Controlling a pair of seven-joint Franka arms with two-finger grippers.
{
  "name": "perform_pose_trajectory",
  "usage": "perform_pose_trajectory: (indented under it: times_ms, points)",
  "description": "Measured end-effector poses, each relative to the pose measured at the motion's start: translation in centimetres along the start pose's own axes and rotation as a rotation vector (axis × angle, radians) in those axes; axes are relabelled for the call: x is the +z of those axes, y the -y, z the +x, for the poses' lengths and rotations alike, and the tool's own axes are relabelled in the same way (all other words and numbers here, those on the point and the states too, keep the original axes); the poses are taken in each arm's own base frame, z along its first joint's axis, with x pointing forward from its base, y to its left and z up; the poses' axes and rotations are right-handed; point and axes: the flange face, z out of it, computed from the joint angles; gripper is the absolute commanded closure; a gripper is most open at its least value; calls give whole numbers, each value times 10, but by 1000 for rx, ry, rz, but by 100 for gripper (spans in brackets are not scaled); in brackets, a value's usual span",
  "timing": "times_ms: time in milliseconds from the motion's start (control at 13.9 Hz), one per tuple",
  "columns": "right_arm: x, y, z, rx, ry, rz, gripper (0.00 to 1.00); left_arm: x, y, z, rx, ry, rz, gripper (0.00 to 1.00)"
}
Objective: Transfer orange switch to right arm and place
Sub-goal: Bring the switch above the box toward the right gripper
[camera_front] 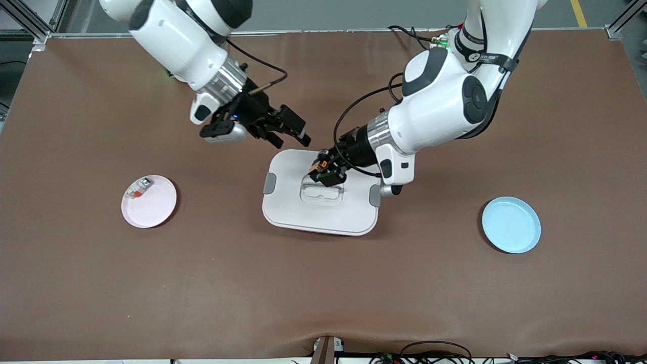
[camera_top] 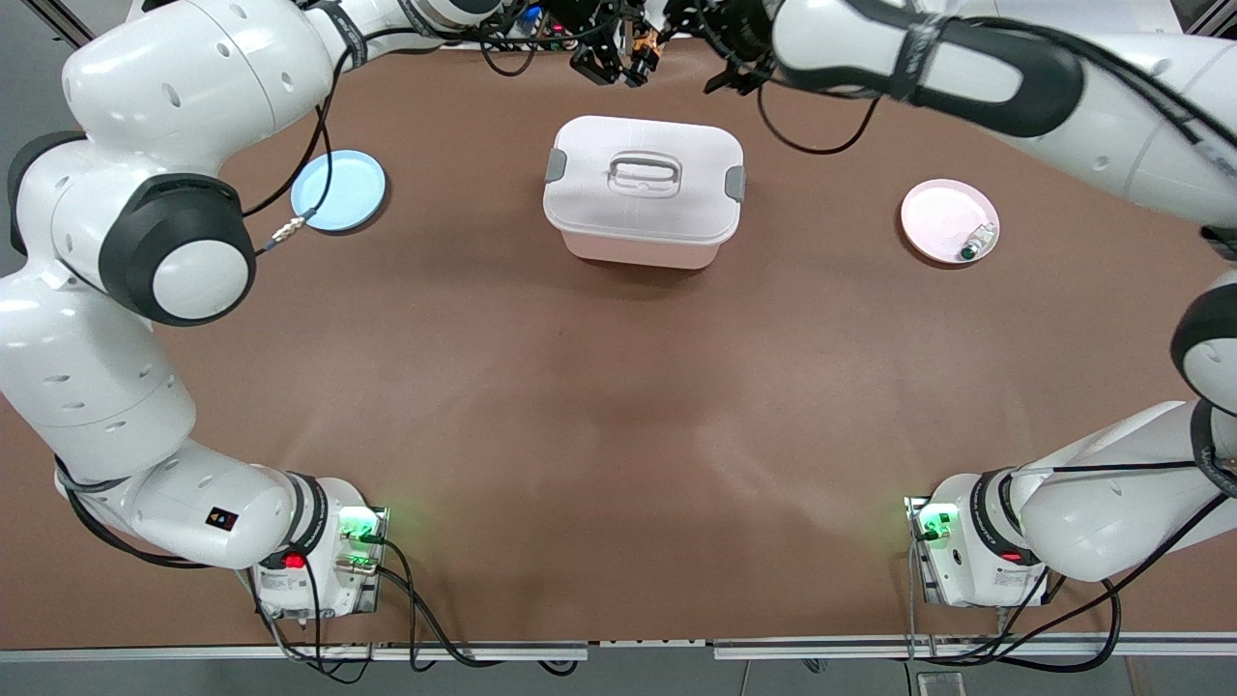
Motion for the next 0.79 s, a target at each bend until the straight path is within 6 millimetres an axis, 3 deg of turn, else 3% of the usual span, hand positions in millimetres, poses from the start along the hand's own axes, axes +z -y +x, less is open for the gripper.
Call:
perform_pose_trajectory:
  times_ms: [216,505,793]
  points:
    - [16,6,-7,9,1,7,0,2,1,-4,-41,8,2,100]
    - [16,14,8,61,3,48,0,4,2,-6,-50,11,5,100]
    - [28,14,13,67,7,43,0,4,1,-10,-50,14,5,100]
